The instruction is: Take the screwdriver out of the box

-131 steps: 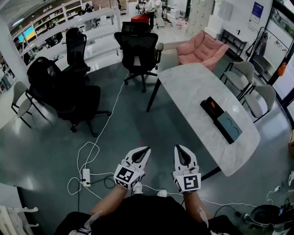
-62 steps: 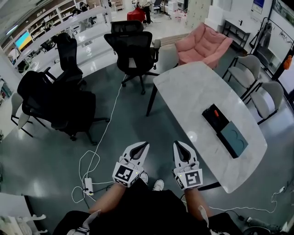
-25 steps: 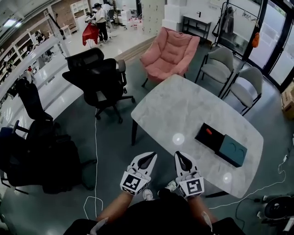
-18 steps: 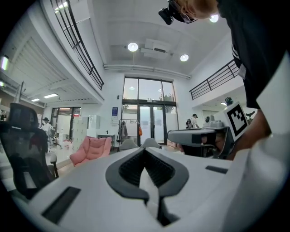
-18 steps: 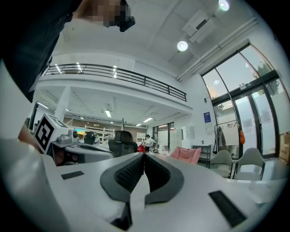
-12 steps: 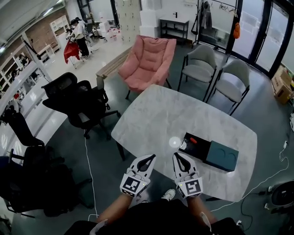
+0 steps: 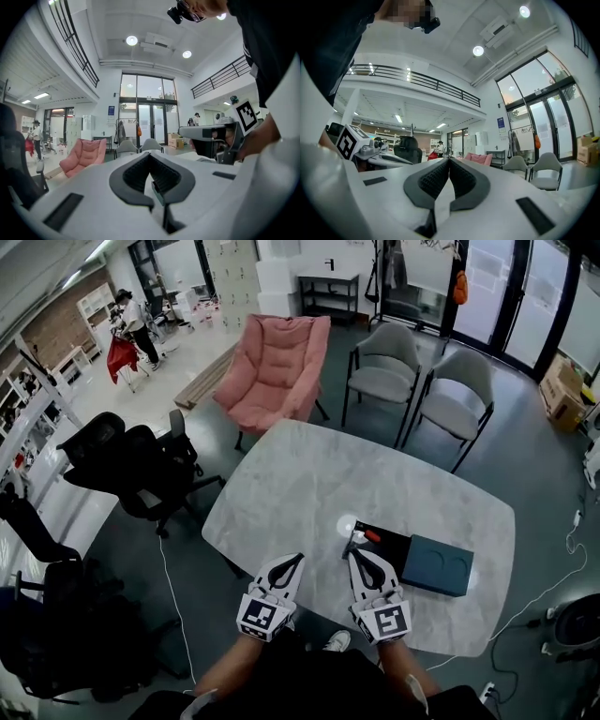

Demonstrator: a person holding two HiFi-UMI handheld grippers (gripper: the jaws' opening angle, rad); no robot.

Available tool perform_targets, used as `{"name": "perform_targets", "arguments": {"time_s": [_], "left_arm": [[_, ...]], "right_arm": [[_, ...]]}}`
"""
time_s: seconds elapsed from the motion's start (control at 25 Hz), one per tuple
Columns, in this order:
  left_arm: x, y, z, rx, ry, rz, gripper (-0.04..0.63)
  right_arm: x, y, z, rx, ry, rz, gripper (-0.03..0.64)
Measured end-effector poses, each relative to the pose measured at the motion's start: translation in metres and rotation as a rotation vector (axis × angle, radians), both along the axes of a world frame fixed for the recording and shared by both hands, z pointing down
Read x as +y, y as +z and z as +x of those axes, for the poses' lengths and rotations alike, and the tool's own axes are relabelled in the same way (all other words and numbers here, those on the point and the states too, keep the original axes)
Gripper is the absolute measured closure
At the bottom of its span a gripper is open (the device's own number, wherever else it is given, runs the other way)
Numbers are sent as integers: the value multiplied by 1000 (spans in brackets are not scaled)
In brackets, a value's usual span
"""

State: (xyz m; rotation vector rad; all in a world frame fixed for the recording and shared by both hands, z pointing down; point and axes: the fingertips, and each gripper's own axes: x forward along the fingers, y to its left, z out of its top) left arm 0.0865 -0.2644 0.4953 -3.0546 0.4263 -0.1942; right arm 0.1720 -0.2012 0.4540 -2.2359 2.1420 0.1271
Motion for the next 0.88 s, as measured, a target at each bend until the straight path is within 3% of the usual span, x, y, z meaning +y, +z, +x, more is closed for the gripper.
{"name": "perform_targets", "arguments": {"time_s": [0.4,0.68,0.88], "left_arm": [[-22,15,61,-54,181,27,591],[-13,30,106,-94,335,93,591],[-5,57,137,-195,422,145,591]], "right_arm": [[-9,22,45,-31,159,-47,594],[3,42,70,-53,260,-101,594],[21,60,84,-89,328,-149,594]]}}
